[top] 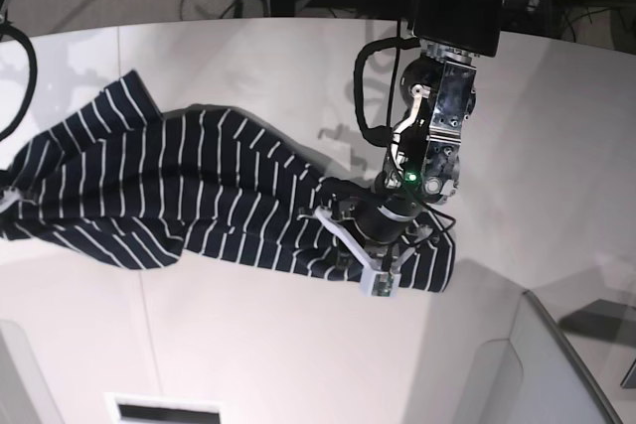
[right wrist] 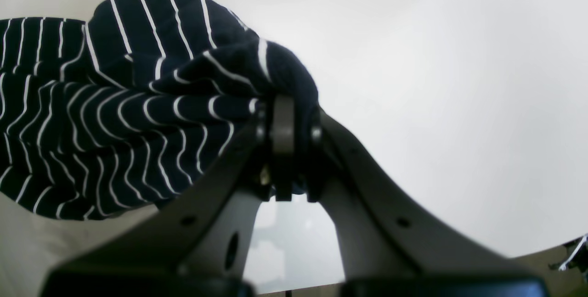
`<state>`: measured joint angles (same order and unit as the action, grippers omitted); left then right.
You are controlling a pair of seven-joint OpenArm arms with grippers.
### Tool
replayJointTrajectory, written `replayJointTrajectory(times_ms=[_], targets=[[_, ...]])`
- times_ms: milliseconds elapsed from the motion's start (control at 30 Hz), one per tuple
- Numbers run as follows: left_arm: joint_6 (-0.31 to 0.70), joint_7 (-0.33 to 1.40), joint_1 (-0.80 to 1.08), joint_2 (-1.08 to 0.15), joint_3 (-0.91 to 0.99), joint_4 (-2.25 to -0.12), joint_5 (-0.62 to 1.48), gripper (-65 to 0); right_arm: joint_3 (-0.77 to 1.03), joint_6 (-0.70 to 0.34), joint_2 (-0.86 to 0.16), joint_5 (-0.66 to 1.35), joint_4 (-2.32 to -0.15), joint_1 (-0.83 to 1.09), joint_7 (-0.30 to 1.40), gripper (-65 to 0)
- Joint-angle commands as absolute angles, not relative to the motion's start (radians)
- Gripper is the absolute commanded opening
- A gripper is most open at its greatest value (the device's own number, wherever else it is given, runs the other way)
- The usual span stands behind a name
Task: Layout the t-shirt on the table in an organized manner, then fold the t-shirt properly
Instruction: 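Grasp the shirt end with the left gripper and pull it outward, then release the shirt and raise the left gripper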
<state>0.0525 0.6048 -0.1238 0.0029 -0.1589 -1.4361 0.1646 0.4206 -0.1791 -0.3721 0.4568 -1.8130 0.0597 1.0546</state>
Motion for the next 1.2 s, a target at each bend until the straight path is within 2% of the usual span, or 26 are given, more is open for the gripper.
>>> replayJointTrajectory(times_ms=[0,133,300,533,633,667,700,800,1033,1167], targets=[[0.059,0.604,-0.136,0.002,-0.159,-1.486,0.166,-65.0,0.424,-0.177,-0.395,0.461,-1.830,0.042,1.032,-65.0],[0.059,0.688,-0.067,-0.064,-0.160,-1.575,0.160,-65.0,0.424,-0.177,-0.395,0.461,-1.830,0.036,1.032,-65.0],[0.059,0.719,0.004,-0.176,-0.160,-1.583,0.160,-65.0,0.421,-0.177,-0.395,0.461,-1.830,0.033,1.029,-65.0],[0.093,0.797,0.088,-0.266,-0.157,-1.670,0.171,-64.0,0.300,-0.174,-0.420,0.461,-1.830,0.019,1.024,-65.0],[0.122,0.806,0.142,-0.288,-0.134,-1.744,0.171,-32.6,0.295,-0.171,-0.415,0.461,-1.830,0.018,1.023,-65.0],[0.124,0.803,0.165,-0.292,-0.108,-1.761,0.173,-24.7,0.295,-0.171,-0.414,0.461,-1.830,0.018,1.023,-65.0],[0.124,0.802,0.185,-0.292,-0.081,-1.771,0.173,-20.7,0.298,-0.171,-0.414,0.461,-1.830,0.018,1.023,-65.0],[0.124,0.779,0.225,-0.277,0.001,-1.782,0.194,-21.6,0.300,-0.170,-0.414,0.461,-1.830,0.018,1.023,-65.0],[0.124,0.730,0.260,-0.278,0.157,-1.722,0.484,-21.9,0.300,-0.170,-0.417,0.461,-1.830,0.025,1.023,-65.0],[0.124,0.670,0.305,-0.271,0.249,-1.715,0.582,-22.2,0.300,-0.170,-0.417,0.461,-1.830,0.025,1.024,-65.0]])
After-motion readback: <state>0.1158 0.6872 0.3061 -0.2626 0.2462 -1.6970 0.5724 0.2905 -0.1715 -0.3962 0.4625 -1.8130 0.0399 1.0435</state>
